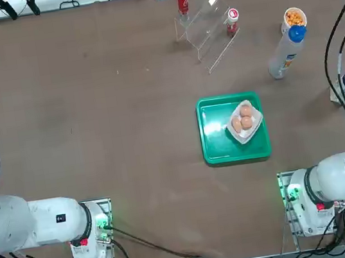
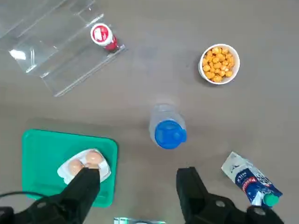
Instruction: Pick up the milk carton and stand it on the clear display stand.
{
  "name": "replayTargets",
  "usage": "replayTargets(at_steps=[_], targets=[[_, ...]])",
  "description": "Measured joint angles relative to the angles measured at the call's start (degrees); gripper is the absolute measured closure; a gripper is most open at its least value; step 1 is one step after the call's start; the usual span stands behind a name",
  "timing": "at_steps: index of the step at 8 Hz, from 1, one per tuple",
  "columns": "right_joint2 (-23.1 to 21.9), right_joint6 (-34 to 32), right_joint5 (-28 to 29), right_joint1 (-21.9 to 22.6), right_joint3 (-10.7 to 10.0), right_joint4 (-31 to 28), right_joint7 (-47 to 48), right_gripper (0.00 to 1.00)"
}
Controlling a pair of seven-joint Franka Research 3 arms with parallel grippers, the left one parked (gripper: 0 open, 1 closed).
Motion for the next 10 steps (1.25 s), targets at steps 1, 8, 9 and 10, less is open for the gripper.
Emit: replayTargets(at_steps=[1,8,9,10], targets=[[0.14,-0.06,-1.12,-0.84,-0.11,-1.48,-4.12,0.0],[-1.83,15.83,-2.67,-17.75,-0.8,-21.84,-48.86,0.0],[-2.77,19.41,-2.71,-20.49,-0.81,-25.54,-55.45,0.0],[-3.47,21.88,-2.74,-23.35,-0.83,-28.31,-61.9,0.0]])
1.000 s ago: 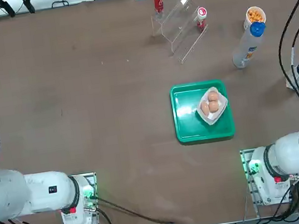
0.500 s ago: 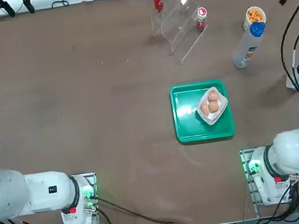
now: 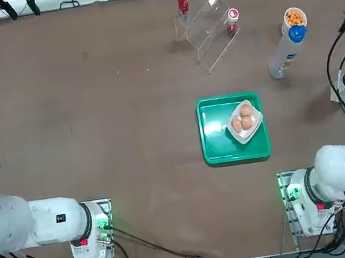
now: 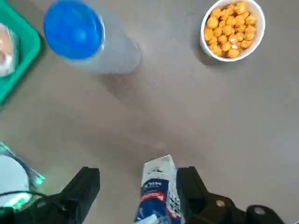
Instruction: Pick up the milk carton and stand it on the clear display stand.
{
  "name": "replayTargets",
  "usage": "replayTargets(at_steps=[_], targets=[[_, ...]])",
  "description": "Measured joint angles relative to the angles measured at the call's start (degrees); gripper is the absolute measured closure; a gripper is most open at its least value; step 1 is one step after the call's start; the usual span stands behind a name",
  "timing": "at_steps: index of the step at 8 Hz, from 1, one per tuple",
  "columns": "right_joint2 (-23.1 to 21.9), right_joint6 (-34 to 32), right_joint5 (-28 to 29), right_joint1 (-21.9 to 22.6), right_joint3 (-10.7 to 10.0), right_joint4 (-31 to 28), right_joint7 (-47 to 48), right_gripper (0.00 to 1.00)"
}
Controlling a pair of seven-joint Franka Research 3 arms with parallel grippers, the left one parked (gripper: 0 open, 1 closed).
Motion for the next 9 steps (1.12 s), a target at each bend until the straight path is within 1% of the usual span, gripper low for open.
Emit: replayTargets(at_steps=[3,5,7,9], targets=[[-1.23,8.03,-0.56,-8.19,0.02,-7.05,-18.13,0.0],[-1.25,10.49,-0.63,-12.75,0.01,-9.71,-28.54,0.0],[-1.25,13.36,-0.64,-15.42,0.01,-12.27,-36.83,0.0],[-1.25,16.71,-0.64,-16.83,0.03,-14.87,-41.93,0.0]])
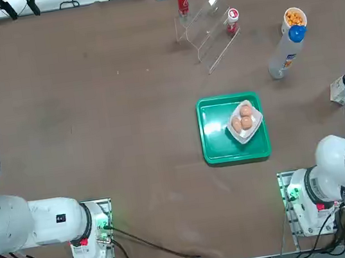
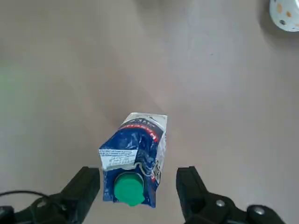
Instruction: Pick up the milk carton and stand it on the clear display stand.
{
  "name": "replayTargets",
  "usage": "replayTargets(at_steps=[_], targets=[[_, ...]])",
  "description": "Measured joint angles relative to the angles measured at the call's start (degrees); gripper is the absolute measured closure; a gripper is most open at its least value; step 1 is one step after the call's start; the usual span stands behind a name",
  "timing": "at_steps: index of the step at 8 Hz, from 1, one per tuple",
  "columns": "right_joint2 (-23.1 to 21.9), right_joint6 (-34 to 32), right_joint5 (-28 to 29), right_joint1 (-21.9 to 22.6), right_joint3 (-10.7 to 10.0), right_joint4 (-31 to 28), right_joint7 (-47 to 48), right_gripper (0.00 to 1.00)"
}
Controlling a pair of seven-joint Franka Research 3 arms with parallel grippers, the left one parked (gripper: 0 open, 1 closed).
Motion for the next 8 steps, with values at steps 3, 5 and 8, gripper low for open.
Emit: replayTargets(at_steps=[3,5,8], targets=[[0.05,3.28,0.0,-0.44,0.19,-2.33,-1.72,0.0],[0.28,4.67,0.0,-0.45,0.29,-3.6,-1.83,0.0],[0.86,5.94,0.0,-0.58,0.29,-4.15,-2.22,0.0]])
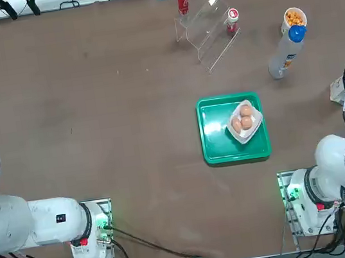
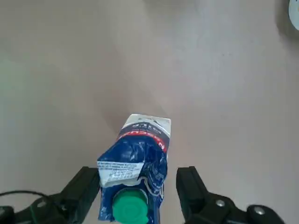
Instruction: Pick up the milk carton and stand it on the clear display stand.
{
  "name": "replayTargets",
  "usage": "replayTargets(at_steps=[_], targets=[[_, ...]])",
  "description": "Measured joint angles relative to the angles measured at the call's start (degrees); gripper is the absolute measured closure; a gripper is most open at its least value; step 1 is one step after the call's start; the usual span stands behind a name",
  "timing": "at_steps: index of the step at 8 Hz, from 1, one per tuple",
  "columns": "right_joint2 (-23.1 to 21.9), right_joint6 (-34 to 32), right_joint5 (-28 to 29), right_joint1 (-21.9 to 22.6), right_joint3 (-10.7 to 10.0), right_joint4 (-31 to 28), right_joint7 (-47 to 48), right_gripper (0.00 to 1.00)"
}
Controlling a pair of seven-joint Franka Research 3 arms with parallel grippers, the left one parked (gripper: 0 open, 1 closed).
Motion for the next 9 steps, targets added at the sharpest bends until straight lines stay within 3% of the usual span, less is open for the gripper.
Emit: replayTargets(at_steps=[4,5,7,8,9], targets=[[2.68,1.96,-0.01,-0.97,-0.01,-0.11,-0.11,0.03],[3.05,2.27,-0.01,-1.28,0.0,-0.11,-0.14,0.07],[3.38,2.44,-0.01,-1.46,0.0,-0.1,-0.24,0.33],[3.36,2.45,-0.01,-1.46,0.0,-0.1,-0.27,0.38],[3.29,2.48,0.0,-1.46,0.0,0.0,-0.24,0.51]])
